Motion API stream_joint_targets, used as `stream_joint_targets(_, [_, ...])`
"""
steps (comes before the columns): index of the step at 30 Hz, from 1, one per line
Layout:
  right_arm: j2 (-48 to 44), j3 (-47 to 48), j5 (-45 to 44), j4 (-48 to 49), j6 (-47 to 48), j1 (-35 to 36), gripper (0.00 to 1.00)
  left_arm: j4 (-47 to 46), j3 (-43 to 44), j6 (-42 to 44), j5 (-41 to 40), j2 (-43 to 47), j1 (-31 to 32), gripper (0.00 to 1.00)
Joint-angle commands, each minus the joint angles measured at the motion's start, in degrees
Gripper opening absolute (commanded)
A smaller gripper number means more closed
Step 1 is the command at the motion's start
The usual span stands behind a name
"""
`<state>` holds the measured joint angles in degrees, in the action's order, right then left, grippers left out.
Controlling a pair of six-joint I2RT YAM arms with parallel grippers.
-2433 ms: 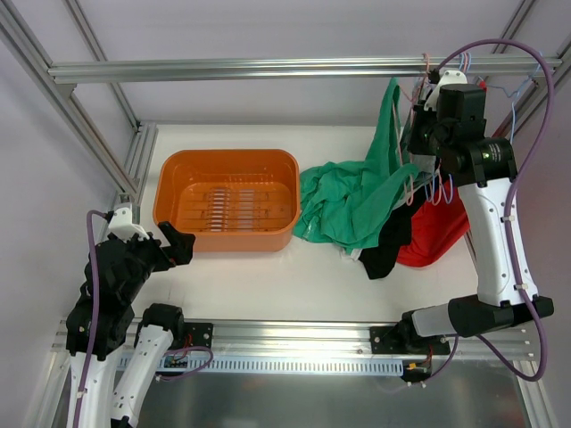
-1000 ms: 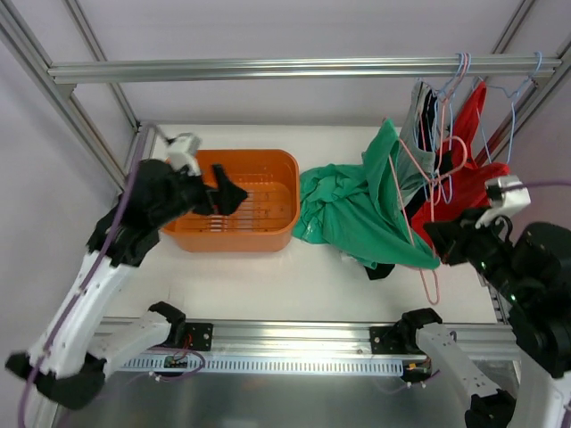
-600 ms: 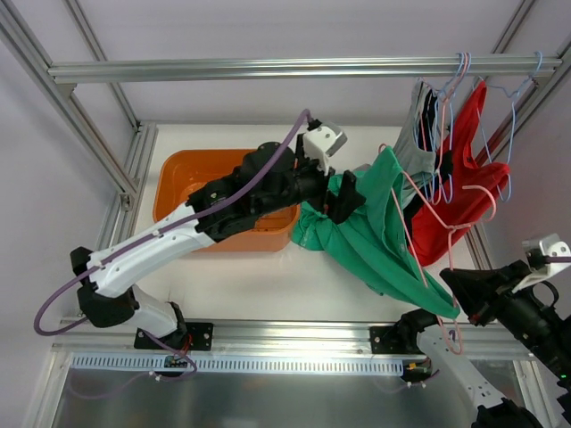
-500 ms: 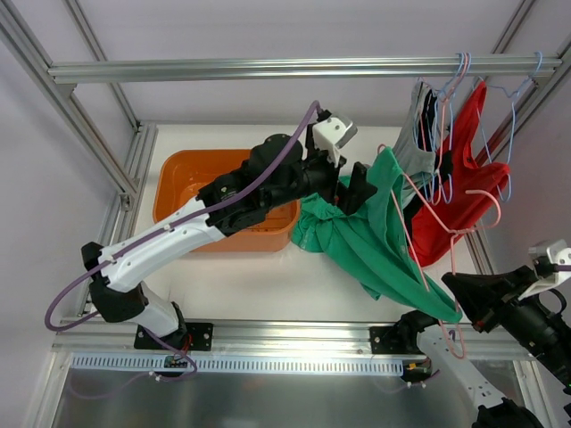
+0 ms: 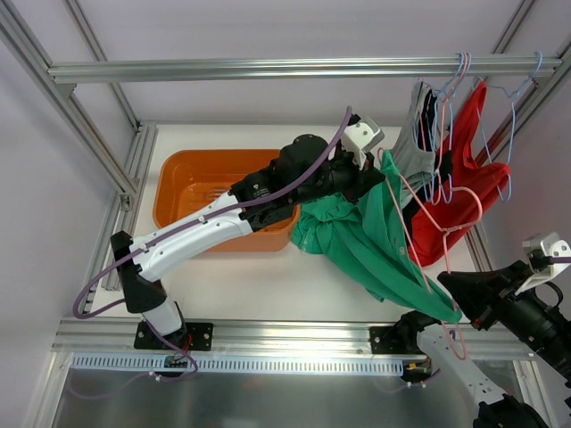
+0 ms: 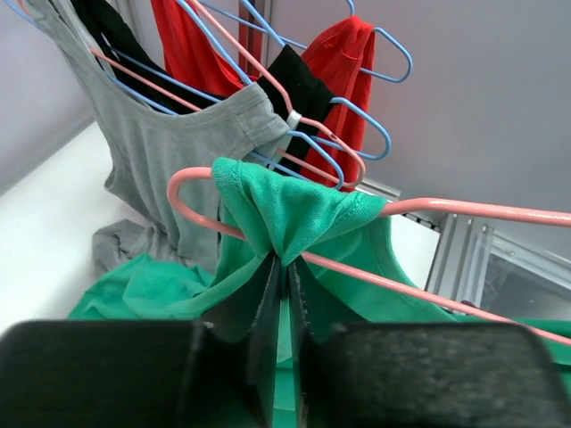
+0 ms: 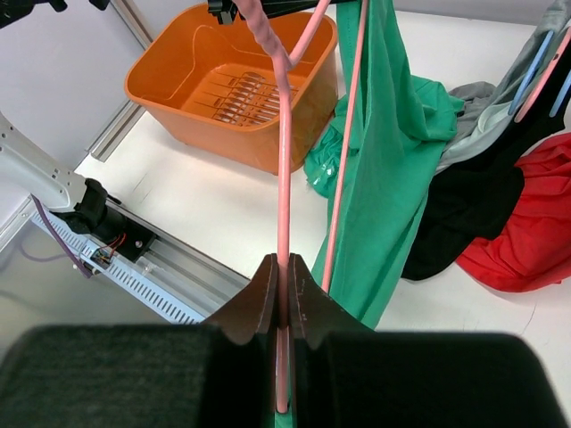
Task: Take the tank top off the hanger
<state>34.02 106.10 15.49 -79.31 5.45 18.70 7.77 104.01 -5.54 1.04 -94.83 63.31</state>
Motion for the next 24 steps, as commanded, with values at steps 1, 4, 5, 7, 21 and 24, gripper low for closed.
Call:
stream_joint_targets(1, [0.96,0.42,0.34,2.32,0.08,0.81,0.00,-3.99,1.73,0.18,-0.42,0.61,0.06,0.00])
stream_joint_targets(4, [0.70,-0.81,0.24,2.32,0.17,0.99,0.00,-4.34,0.41,-0.17,-3.56,1.75,0.15,0.00])
stream_joint_targets(5, [0.61,-0.99,0.42,2.32,0.17,0.99,0.00,-4.52,0.06,-0.09,-4.54,2.10,0.06,0.00])
stream_joint_targets(7, [0.08,-1.77,-0.10,2.32,0.52,1.08,0.00,-4.69,-0.38,-0.43,-7.70,2.71,0.06,0.00])
stream_joint_targets(21, [-6.16,-2.94,16.67,6.53,4.48,4.42,0.00,-3.73,-9.16,-4.66,-31.50,16.59,0.06,0.00])
stream_joint_targets(24, [-6.95,-1.52,17.21,10.48,4.21,4.50,0.00,-3.73,-16.53,-6.84,-21.55,24.76,0.06,0.00])
